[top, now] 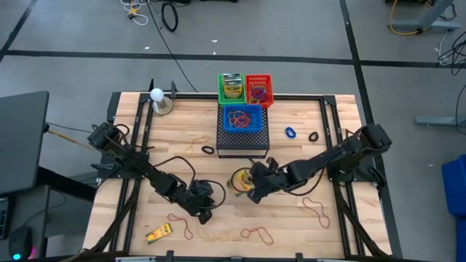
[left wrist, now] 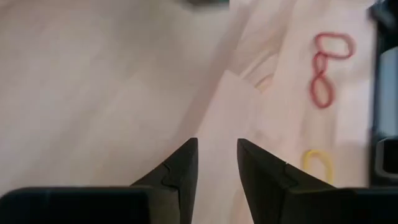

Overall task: Pick & Place Office Desk Supplies
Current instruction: Put the red rubber band into the blue bin on the shelf

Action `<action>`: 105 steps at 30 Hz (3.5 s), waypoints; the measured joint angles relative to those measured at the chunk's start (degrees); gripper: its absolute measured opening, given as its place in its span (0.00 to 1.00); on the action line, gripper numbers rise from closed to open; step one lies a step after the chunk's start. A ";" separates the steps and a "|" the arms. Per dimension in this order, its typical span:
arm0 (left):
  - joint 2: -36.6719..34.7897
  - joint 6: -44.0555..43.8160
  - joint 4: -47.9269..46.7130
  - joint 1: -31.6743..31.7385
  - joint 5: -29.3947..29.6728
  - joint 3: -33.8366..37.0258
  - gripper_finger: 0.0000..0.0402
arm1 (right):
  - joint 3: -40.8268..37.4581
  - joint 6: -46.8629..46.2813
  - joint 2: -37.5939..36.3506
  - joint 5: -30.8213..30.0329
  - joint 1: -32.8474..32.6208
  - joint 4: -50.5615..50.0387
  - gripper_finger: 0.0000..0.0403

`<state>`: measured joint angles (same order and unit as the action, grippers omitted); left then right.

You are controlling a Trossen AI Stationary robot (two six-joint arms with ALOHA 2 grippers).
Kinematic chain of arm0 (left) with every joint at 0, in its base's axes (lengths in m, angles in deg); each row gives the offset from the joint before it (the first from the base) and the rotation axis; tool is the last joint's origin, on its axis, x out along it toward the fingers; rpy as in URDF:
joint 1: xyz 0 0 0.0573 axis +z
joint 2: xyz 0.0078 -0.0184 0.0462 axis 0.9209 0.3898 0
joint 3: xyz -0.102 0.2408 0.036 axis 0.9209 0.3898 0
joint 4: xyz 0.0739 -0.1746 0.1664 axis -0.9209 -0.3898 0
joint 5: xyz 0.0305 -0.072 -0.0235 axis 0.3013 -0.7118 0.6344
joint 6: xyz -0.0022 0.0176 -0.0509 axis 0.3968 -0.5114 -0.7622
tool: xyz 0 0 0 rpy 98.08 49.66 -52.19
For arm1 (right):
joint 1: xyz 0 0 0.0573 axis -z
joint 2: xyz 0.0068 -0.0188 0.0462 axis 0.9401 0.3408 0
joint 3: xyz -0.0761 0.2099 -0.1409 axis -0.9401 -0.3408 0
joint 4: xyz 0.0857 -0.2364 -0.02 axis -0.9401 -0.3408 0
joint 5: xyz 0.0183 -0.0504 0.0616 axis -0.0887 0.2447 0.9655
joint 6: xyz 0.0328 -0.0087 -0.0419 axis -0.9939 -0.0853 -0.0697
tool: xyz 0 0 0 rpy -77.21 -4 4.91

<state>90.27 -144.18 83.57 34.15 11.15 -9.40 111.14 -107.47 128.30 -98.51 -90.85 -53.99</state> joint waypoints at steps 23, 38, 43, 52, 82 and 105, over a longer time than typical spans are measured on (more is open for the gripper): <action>-0.37 7.84 -0.86 6.39 -3.02 0.00 0.30 | 13.09 54.84 10.54 -22.50 -1.15 -14.29 0.00; -0.35 8.00 -0.74 7.11 -2.62 0.02 0.30 | 13.13 57.29 13.42 -22.88 -1.29 -12.70 0.15; -0.33 8.06 -0.74 7.13 -2.84 0.01 0.30 | 13.10 57.26 13.42 -22.75 -1.29 -11.67 0.25; -0.33 7.85 -0.74 7.13 -2.78 0.00 0.30 | 13.02 54.32 12.90 -21.42 -1.29 -11.01 0.39; -2.16 20.79 10.06 7.01 1.34 -3.95 0.10 | 10.24 12.83 -12.35 -17.76 -6.75 -31.28 0.02; 4.89 23.88 -39.28 25.18 -8.02 -41.64 0.35 | -27.35 18.62 -42.51 -14.14 -5.21 -7.27 0.02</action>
<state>95.16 -120.30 44.29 59.33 3.14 -51.03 83.79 -88.85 85.79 -112.65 -96.06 -61.25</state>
